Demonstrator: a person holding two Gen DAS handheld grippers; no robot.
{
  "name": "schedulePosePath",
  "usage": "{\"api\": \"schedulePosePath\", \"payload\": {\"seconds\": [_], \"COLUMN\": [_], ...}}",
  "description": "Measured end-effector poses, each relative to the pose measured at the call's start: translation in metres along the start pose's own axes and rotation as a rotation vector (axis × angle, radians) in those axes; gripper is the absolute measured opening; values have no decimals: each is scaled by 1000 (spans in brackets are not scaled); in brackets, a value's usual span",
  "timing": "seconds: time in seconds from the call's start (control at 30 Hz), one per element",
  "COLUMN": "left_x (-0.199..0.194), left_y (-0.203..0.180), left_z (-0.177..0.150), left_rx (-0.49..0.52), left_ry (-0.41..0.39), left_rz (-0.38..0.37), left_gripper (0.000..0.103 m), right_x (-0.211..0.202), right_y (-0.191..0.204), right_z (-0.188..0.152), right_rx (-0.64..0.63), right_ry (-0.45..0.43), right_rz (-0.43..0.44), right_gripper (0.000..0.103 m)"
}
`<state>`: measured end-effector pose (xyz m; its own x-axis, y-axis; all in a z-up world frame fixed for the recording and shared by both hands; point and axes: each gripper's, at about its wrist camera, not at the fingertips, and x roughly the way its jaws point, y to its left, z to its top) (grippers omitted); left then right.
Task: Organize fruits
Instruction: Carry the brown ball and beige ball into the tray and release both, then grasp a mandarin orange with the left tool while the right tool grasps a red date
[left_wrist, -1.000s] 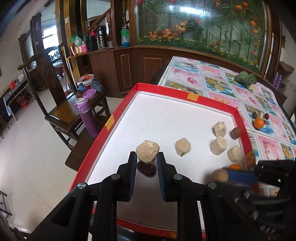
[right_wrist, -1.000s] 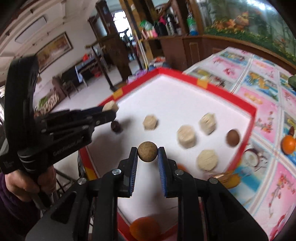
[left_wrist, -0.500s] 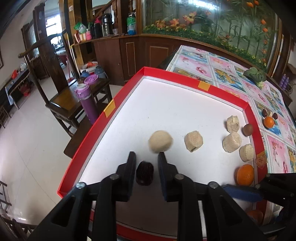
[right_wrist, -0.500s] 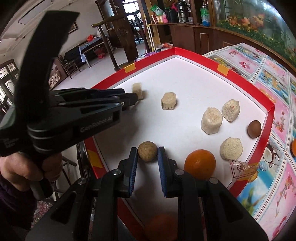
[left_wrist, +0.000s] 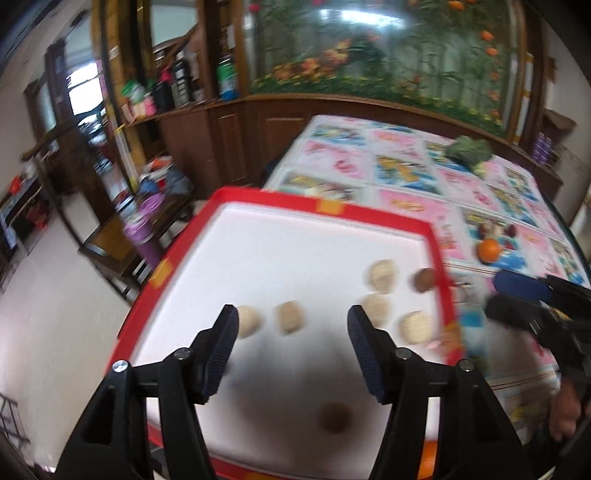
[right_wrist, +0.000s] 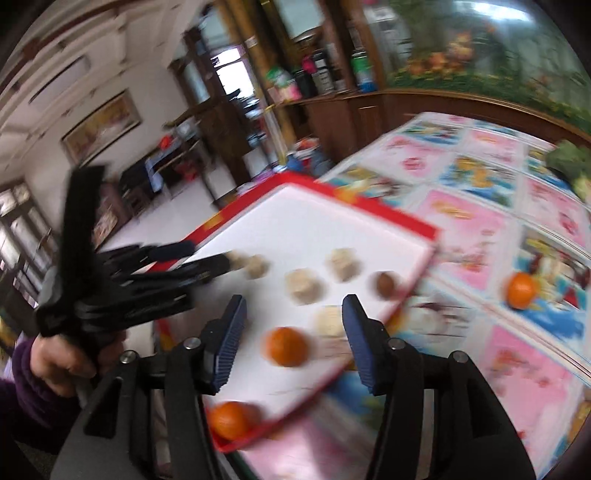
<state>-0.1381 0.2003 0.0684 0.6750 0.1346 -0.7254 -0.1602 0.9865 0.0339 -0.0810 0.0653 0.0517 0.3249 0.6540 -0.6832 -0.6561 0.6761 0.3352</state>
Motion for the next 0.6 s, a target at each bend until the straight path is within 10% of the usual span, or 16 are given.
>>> {"api": "schedulePosePath", "payload": {"seconds": [0.6], "left_x": [17], "left_y": [-134], "left_z": [15], "left_rx": [248], "left_ry": [54], "left_rz": [-207], "left_gripper": [66], "right_x": [-62], "right_y": [-173], "right_z": [-14], "right_rx": [293], "right_ry": [-66], "right_rz": [-376], "right_gripper": [56]}}
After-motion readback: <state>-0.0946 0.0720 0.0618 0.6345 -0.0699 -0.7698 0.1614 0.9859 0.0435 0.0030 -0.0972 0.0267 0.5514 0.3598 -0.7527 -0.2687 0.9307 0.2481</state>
